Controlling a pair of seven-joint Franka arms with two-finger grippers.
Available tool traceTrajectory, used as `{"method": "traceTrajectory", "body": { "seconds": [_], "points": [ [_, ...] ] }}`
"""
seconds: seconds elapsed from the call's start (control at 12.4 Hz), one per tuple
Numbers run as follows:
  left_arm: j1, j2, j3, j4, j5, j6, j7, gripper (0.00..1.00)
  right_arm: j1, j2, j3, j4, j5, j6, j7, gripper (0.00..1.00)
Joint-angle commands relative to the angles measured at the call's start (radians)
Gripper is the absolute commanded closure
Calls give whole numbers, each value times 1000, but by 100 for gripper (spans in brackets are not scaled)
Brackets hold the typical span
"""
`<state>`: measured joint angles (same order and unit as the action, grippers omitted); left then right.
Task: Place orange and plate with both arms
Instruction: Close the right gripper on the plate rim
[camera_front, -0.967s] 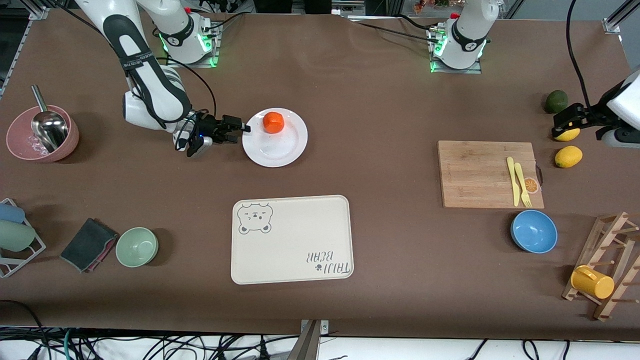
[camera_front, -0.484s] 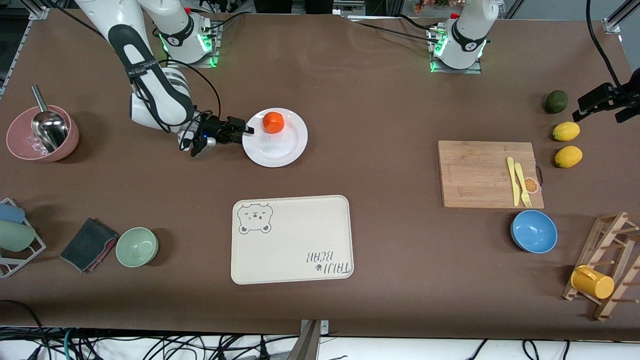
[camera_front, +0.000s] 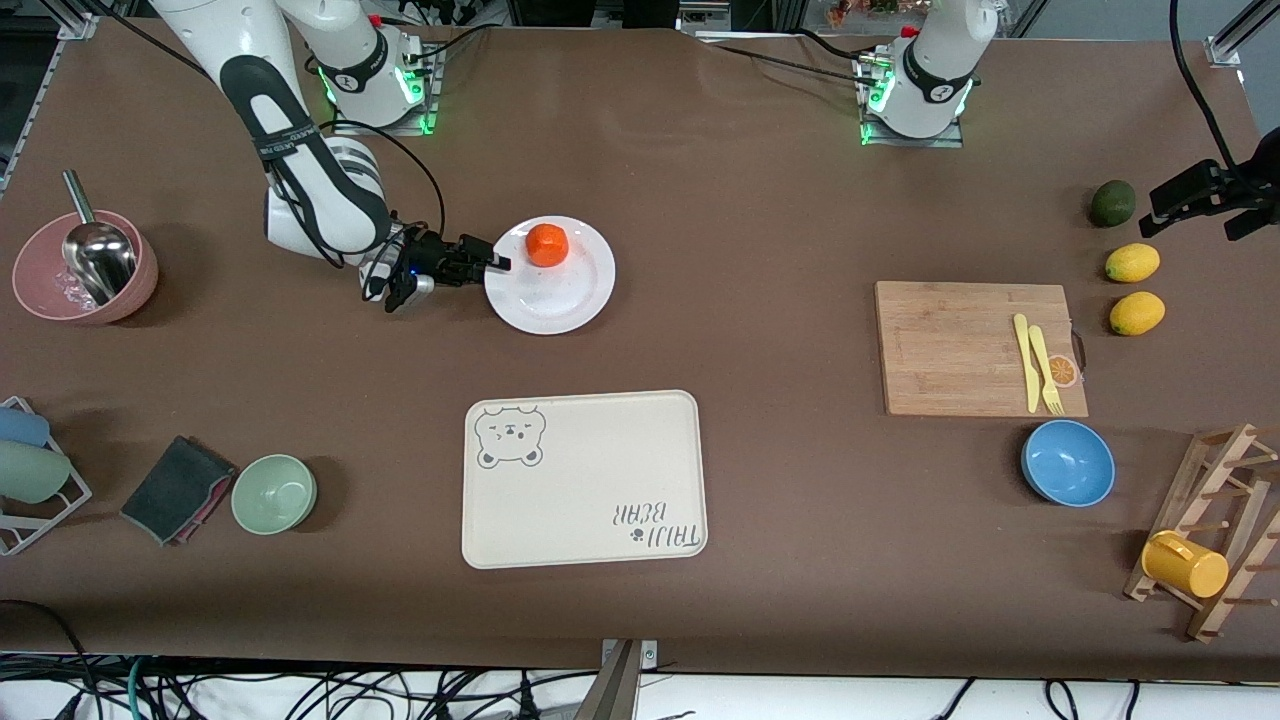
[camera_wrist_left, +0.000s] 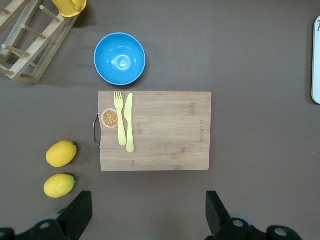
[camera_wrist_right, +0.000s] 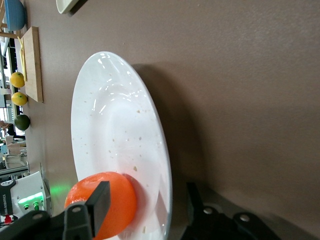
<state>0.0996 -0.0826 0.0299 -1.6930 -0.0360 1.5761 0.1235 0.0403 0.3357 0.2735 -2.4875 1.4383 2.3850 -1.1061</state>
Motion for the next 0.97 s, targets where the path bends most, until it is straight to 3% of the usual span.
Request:
{"method": "traceTrajectory", "body": {
  "seconds": [0.0,0.4,0.73,0.89],
  "points": [
    [5,-19,-10,59,-19,-77,13,0,-8,20,19,5,34,26,-44,41],
    [3,-52,-11,62,-19,-117,4,0,-8,40,19,7,60,28,-98,59],
    [3,-49,-21,64,-19,-113,2,0,-8,45,19,9,62,28,-113,83],
    [3,-40,-16,76,-12,-110,2,0,-8,46,19,10,60,28,-113,100]
  ]
}}
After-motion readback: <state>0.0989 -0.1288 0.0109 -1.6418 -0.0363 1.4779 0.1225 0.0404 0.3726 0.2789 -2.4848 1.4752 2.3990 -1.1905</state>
